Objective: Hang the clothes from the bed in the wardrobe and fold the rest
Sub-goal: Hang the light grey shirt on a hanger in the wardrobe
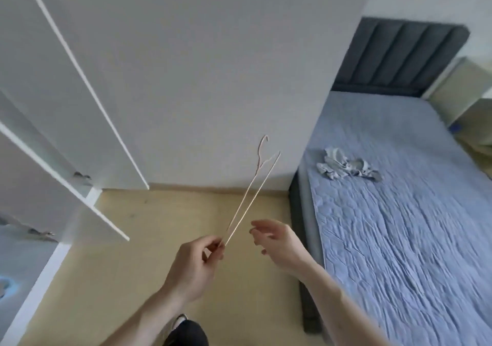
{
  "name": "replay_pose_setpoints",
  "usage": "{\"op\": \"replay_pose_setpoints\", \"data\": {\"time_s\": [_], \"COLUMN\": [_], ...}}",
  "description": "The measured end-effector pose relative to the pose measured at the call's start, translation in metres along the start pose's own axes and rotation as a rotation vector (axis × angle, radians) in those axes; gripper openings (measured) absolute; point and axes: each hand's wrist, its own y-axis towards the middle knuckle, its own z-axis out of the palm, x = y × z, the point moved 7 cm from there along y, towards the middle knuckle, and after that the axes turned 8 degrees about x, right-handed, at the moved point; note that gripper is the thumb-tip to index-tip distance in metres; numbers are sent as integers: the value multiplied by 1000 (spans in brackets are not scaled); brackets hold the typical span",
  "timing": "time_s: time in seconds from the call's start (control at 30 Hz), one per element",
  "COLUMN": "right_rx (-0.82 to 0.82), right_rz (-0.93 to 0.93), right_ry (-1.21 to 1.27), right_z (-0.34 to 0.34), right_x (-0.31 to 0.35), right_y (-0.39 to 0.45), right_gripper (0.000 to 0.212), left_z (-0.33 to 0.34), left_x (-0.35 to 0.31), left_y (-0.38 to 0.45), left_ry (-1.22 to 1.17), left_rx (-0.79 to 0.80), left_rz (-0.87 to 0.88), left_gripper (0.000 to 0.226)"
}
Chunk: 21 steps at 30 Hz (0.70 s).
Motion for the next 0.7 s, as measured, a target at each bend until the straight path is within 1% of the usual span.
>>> {"op": "replay_pose_setpoints", "data": {"time_s": [0.07, 0.17, 0.23, 0.3, 0.4, 0.47, 0.57, 0.67, 0.7], "right_rx": [-130, -294, -367, -409, -505, -559, -620, -693, -724], "right_rz": [29, 79, 113, 143, 193, 231, 292, 363, 394], "right_ry": [75, 177, 244, 333, 423, 459, 503, 563, 580], "right_z": [-52, -107, -139, -167, -213, -241, -293, -351, -377], "right_x": [-28, -61, -82, -99, -124, -139, -168, -199, -214], "right_y": [-18, -36, -43, -46, -39, -30, -2, 34, 55], "right_gripper": [28, 28, 20, 14, 10, 9, 8, 8, 9], "left_z": [45, 96, 132, 163, 211, 239, 282, 315, 331], "left_x": [-36, -78, -103, -125, -150, -158, -163, -161, -159], "left_y": [30, 65, 89, 112, 154, 187, 259, 356, 403], "left_ry": [46, 114, 173, 202, 183, 231, 334, 417, 429], "left_rx": [136, 305, 411, 480, 576, 653, 820, 853, 854], "left_rz": [50, 138, 192, 236, 279, 297, 285, 215, 178], "left_gripper": [15, 18, 17, 15, 18, 19, 34, 35, 35]}}
